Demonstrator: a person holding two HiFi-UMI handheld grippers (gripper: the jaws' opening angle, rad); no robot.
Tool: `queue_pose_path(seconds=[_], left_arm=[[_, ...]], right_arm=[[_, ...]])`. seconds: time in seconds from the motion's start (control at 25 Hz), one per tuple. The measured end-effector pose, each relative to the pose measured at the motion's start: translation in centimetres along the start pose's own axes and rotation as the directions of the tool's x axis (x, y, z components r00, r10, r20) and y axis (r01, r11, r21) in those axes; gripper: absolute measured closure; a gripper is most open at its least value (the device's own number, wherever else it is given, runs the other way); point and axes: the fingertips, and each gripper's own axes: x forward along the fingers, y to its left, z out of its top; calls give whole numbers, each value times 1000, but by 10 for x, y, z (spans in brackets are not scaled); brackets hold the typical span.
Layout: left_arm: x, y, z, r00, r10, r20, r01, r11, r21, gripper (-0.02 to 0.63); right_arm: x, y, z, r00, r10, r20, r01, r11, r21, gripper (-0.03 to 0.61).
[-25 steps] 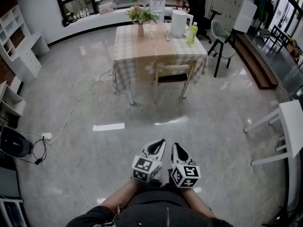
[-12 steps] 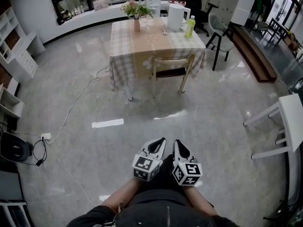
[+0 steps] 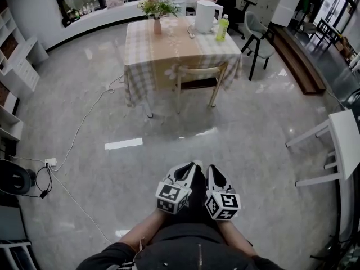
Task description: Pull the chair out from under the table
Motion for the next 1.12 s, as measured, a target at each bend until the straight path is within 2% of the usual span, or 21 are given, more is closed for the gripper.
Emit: queue_pose_path(seconds=[0.4, 0.64, 1.12], left_arm=[[47, 31, 22, 1000, 17, -1, -17, 1000, 14, 604], [85, 60, 45, 998, 56, 6, -56, 998, 10, 604], [158, 89, 75, 998, 61, -1, -61, 998, 17, 604]], right_arm=[[52, -27, 25, 1000, 0, 6, 0, 1000, -1, 565], [97, -45, 46, 1000, 19, -3, -19, 1000, -2, 564], [168, -85, 85, 999, 48, -11, -48, 999, 9, 564]])
